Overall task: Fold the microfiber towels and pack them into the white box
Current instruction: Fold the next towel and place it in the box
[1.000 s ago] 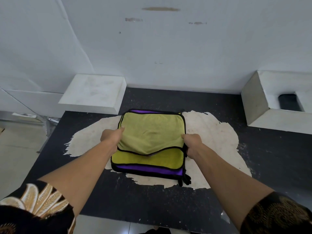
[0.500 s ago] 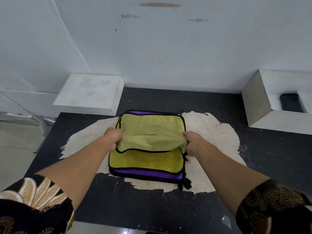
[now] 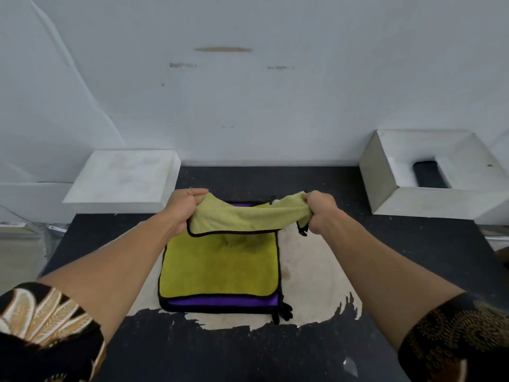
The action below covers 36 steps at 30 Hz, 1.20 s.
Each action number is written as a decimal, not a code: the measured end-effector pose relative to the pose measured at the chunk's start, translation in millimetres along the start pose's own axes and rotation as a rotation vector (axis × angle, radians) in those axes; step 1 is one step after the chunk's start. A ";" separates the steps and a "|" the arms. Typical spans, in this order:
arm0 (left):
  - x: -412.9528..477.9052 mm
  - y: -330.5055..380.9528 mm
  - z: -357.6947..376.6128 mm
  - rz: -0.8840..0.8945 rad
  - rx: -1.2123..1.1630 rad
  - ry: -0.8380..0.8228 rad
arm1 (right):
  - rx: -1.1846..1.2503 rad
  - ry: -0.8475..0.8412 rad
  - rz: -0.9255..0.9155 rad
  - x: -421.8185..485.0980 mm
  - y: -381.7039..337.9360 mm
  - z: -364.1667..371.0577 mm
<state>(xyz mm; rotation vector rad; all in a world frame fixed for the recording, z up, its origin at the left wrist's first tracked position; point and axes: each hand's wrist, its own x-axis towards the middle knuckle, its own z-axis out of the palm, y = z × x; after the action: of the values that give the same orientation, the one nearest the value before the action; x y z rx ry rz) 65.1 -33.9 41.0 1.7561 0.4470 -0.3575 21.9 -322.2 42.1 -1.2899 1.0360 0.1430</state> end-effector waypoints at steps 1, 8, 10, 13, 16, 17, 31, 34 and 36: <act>-2.0 6.6 8.4 0.015 -0.015 -0.020 | 0.013 0.010 -0.010 0.0 -6.4 -9.5; -26.8 33.0 80.4 0.040 -0.003 -0.154 | 0.107 0.078 0.019 13.6 -27.8 -94.7; -34.1 40.5 108.0 0.057 -0.029 -0.180 | 0.149 0.086 0.003 18.9 -34.7 -122.4; -46.0 52.6 147.8 0.091 -0.086 -0.216 | 0.212 0.093 -0.031 21.0 -44.9 -159.6; -60.5 46.4 182.5 0.108 -0.074 -0.232 | 0.220 0.078 -0.043 28.0 -37.7 -194.2; -66.2 37.1 193.2 0.107 -0.048 -0.224 | 0.194 0.077 -0.037 32.2 -29.4 -206.0; -127.3 -105.1 259.1 0.014 0.830 -0.152 | -0.696 0.051 -0.117 63.2 81.9 -287.5; -131.8 -101.1 253.8 0.084 0.895 -0.096 | -0.712 0.077 -0.180 65.0 80.4 -287.7; -136.6 -105.2 247.0 0.030 0.956 -0.116 | -0.786 0.063 -0.136 64.2 87.4 -290.6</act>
<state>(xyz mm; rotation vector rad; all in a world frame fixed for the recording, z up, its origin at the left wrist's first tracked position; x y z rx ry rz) -105.6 -268.3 -40.7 2.6396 0.1554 -0.7248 -154.7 -563.2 -41.3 -2.0784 0.9706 0.4377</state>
